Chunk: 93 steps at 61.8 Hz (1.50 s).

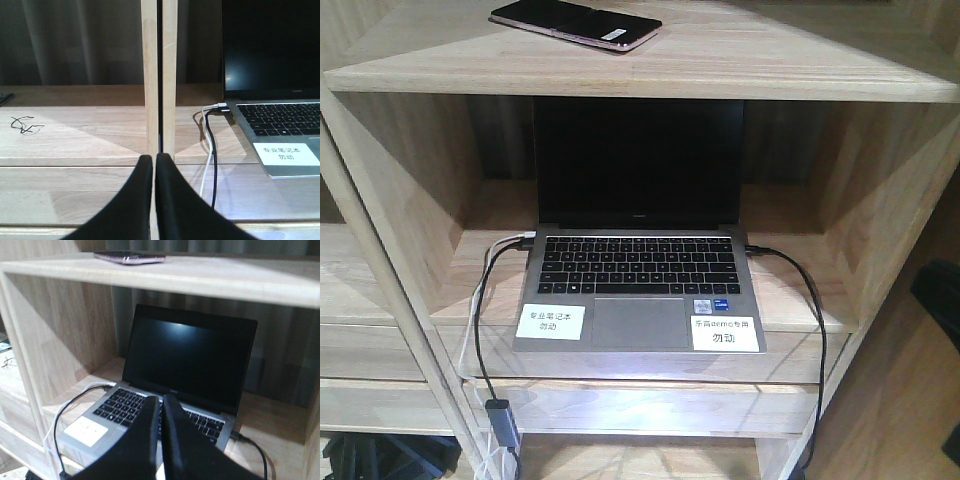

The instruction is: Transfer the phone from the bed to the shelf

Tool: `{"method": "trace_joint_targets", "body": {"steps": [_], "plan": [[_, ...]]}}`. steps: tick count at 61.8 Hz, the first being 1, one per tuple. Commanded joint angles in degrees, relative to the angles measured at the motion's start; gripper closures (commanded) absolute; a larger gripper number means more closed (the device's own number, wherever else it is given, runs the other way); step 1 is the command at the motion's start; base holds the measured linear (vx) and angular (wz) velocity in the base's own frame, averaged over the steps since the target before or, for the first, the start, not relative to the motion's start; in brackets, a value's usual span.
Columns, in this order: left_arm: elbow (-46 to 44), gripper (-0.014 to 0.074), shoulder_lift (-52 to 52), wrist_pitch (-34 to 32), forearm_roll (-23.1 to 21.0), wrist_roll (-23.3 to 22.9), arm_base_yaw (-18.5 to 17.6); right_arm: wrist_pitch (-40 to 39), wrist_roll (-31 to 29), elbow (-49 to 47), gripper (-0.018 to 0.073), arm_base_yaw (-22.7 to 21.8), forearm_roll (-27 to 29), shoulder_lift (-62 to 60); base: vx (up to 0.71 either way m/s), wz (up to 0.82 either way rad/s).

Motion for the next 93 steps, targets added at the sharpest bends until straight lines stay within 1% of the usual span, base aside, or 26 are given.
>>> {"method": "trace_joint_targets", "body": {"steps": [1, 29, 40, 50, 60, 63, 68, 77, 79, 82, 86, 89, 93], "plan": [[0.03, 0.0596, -0.29, -3.89, -0.34, -0.22, -0.16, -3.22, -0.62, -1.13, 0.0564, -0.22, 0.81, -0.5, 0.0, 0.0], [0.03, 0.0596, -0.29, -3.89, -0.34, -0.22, -0.16, -3.17, -0.62, -1.13, 0.0564, -0.22, 0.81, -0.56, 0.0, 0.0], [0.03, 0.0596, -0.29, -3.89, -0.34, -0.22, -0.16, -4.3, -0.56, -1.13, 0.0564, -0.22, 0.81, -0.56, 0.0, 0.0], [0.03, 0.0596, -0.29, -3.89, -0.34, -0.22, -0.16, -4.37, -0.35, -1.13, 0.0564, -0.22, 2.98, -0.56, 0.0, 0.0], [0.03, 0.0596, -0.29, -3.89, -0.34, -0.22, -0.16, -4.6, 0.1, -1.13, 0.0564, -0.26, -0.14, -1.27, 0.0, 0.0], [0.03, 0.0596, -0.29, -3.89, -0.34, -0.22, -0.16, -4.6, 1.56, -1.13, 0.0564, -0.33, -2.06, -1.69, 0.0, 0.0], [0.03, 0.0596, -0.29, -3.89, -0.34, -0.22, -0.16, -4.59, 7.75, -1.13, 0.0564, -1.45, -7.09, -2.7, 0.0, 0.0], [0.03, 0.0596, -0.29, -3.89, -0.34, -0.22, -0.16, -3.43, 25.91, -1.09, 0.0564, -6.93, -19.45, -4.24, 0.0, 0.0], [0.03, 0.0596, -0.29, -3.89, -0.34, -0.22, -0.16, -2.96, 29.21, -1.09, 0.0564, -8.59, -21.71, -4.57, 0.0, 0.0], [0.03, 0.0596, -0.29, -3.89, -0.34, -0.22, -0.16, -2.55, 32.58, -0.94, 0.0564, -10.98, -24.14, -5.36, 0.0, 0.0], [0.03, 0.0596, -0.29, -3.89, -0.34, -0.22, -0.16, -1.53, 34.53, -0.94, 0.0564, -13.81, -26.24, -6.35, 0.0, 0.0], [0.03, 0.0596, -0.29, -3.89, -0.34, -0.22, -0.16, -0.58, 34.73, -0.94, 0.0564, -15.96, -27.37, -7.26, 0.0, 0.0], [0.03, 0.0596, -0.29, -3.89, -0.34, -0.22, -0.16, 0.5, 34.41, -0.94, 0.0564, -17.66, -28.04, -8.44, 0.0, 0.0]]}}
